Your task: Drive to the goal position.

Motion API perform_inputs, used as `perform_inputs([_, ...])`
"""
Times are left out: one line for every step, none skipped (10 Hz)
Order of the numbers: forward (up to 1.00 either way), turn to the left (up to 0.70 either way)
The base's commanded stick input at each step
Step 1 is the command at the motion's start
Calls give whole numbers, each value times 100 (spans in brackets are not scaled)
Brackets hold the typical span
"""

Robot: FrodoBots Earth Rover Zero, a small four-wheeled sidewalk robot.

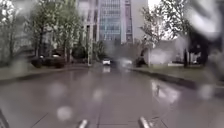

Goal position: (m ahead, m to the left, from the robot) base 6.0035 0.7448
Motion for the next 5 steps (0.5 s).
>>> perform_inputs([70, 0])
perform_inputs([70, 0])
perform_inputs([70, 0])
perform_inputs([70, 0])
perform_inputs([70, 0])
